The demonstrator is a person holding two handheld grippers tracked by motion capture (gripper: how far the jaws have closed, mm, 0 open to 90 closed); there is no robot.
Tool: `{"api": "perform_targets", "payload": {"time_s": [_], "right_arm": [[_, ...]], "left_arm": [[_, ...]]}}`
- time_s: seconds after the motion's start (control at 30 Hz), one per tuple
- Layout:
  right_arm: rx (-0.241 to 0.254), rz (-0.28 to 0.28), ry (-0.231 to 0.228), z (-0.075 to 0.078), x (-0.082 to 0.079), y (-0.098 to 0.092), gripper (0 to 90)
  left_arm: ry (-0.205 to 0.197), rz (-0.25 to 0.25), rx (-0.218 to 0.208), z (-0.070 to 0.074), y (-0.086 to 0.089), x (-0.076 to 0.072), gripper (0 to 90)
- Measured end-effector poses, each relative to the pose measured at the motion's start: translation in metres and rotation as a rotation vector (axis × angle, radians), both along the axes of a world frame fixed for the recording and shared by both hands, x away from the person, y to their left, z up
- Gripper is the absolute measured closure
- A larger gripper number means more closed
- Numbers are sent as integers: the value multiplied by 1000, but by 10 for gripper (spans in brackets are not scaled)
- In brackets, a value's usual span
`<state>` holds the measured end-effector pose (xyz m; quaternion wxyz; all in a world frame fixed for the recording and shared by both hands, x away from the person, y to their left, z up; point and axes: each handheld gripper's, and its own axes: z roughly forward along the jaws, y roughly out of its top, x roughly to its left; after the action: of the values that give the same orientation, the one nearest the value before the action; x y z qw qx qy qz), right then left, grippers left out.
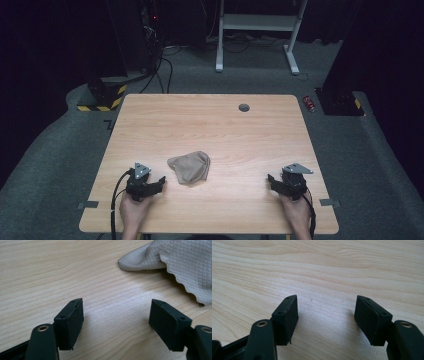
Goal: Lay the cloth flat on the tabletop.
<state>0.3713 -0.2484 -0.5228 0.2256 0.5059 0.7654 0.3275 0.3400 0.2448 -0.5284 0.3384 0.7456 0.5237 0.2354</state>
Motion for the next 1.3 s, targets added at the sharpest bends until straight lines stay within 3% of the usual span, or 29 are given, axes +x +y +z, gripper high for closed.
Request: {"api": "perform_targets", "payload": {"time_s": [0.43, 0.6, 0.83, 0.87, 1.17, 1.3], "right_arm": [[-4, -22, 10, 0, 1, -1, 264], [-8, -35, 13, -1, 2, -1, 226], [-6, -36, 15, -1, 3, -1, 223], [-6, -36, 14, -1, 3, -1, 223], [-6, -36, 15, -1, 3, -1, 223], [-6, -37, 15, -1, 3, -1, 223]], "left_arm": [[5, 7, -2, 0, -3, 1, 257], [7, -8, -44, 0, -4, 4, 257], [-5, -58, -92, 6, -14, 1, 265], [-8, -84, -112, 9, -18, 0, 269], [-22, -173, -135, 23, -39, 1, 267], [-1, -211, -124, 23, -54, 12, 264]]}}
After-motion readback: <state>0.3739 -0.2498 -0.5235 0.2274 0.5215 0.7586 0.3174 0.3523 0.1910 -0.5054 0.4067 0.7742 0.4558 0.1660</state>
